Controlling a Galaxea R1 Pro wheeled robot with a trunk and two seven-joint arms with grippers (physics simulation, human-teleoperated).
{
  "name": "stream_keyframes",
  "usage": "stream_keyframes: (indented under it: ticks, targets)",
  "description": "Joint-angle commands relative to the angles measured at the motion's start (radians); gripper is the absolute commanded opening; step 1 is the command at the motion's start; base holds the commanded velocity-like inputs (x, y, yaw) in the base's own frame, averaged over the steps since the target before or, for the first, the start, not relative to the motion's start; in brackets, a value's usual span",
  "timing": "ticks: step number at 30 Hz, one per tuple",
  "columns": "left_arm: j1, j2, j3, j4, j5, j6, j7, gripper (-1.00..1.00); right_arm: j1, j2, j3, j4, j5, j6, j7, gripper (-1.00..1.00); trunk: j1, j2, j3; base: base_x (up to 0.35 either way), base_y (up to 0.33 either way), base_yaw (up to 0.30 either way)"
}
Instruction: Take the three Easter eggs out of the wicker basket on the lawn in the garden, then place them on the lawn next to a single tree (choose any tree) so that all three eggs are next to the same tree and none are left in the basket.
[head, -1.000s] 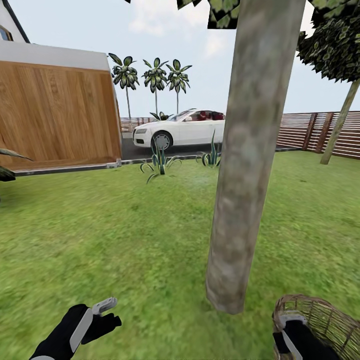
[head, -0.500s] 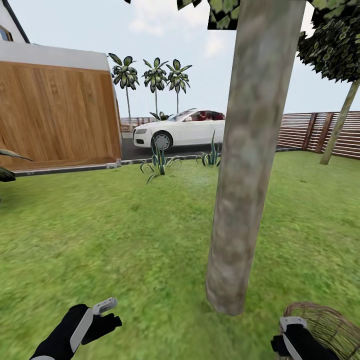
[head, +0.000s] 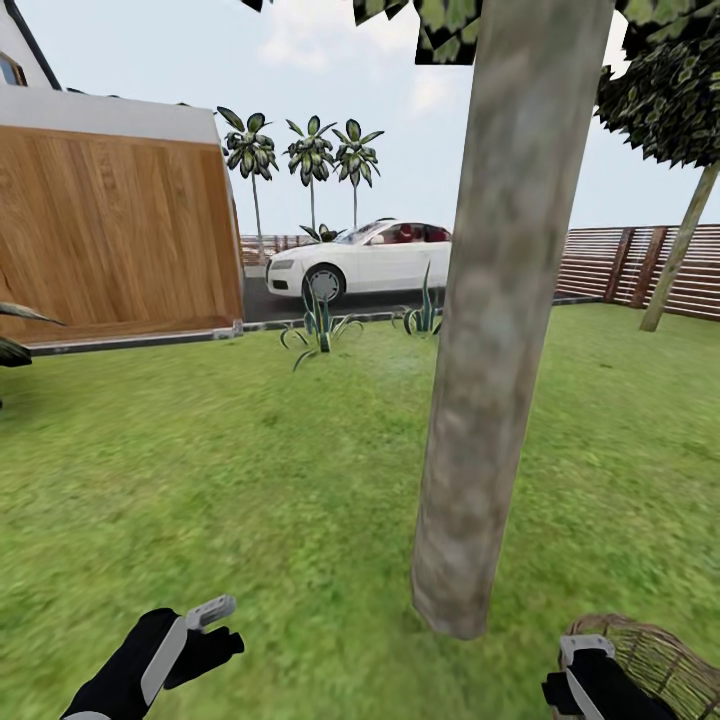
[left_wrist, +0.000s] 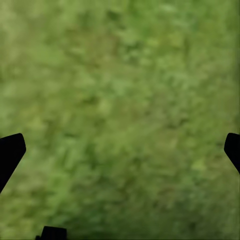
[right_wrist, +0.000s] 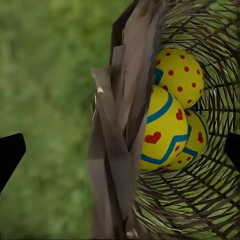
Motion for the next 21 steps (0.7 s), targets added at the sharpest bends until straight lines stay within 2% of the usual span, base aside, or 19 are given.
stream_keyframes:
  ticks: [1, 21]
  targets:
    - [0.000, 0.000, 0.001, -0.001, 0.009, 0.005, 0.005, 1.00, 0.000, 0.000, 0.000, -0.002, 0.001, 0.006, -0.002, 1.00, -0.004, 0.007, 0.002, 0.000, 0.000, 0.000]
    - [0.000, 0.000, 0.001, -0.001, 0.009, 0.003, 0.006, 1.00, 0.000, 0.000, -0.001, -0.002, 0.000, 0.009, -0.004, 1.00, -0.081, 0.147, 0.065, 0.000, 0.000, 0.000]
